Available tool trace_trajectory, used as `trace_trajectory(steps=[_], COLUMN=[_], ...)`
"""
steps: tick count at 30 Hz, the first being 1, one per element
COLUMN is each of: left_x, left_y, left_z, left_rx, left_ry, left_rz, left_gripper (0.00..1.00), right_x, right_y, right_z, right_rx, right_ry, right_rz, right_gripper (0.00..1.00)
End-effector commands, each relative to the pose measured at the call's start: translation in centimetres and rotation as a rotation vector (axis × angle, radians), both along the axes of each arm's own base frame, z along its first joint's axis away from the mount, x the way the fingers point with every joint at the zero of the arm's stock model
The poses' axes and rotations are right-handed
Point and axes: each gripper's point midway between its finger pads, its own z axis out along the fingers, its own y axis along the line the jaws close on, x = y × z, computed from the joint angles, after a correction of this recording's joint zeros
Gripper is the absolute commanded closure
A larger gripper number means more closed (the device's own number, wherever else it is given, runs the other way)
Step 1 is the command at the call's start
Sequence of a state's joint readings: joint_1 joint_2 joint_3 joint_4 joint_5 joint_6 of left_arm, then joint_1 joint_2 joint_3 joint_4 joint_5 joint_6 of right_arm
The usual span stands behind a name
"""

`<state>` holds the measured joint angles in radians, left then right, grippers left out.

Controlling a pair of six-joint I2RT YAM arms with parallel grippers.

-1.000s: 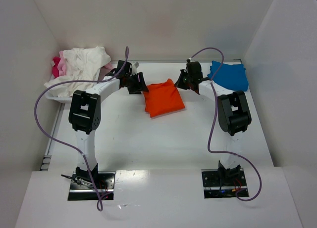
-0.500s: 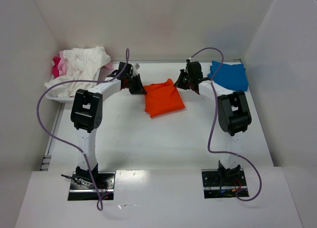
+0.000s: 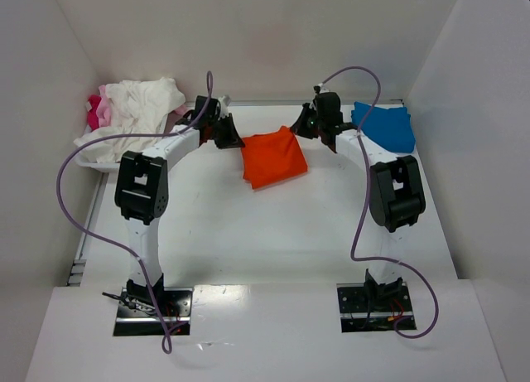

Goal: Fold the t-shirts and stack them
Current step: Fold the long partially folded tshirt into a neat square

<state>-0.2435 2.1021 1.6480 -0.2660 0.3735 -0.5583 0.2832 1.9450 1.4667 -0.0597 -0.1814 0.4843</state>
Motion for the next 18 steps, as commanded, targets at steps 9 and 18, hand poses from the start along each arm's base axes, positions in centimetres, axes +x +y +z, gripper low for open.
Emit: trace_trajectory(steps=[9,18], left_x=[2.2,3.1], left_y=[0.4,1.3], left_z=[8.7,10.5], left_rx=[-0.046,-0.052], left_ry=[-0.195,-0.229], left_rz=[0.027,0.045], left_gripper=[1.00,1.00], right_x=[1.8,2.7], right_y=[0.1,0.3], right_z=[8.9,11.0], right_rx=[0.052,0.059], right_ry=[-0.214,-0.267], right_rz=[0.002,0.005], right_gripper=[1.00,1.00])
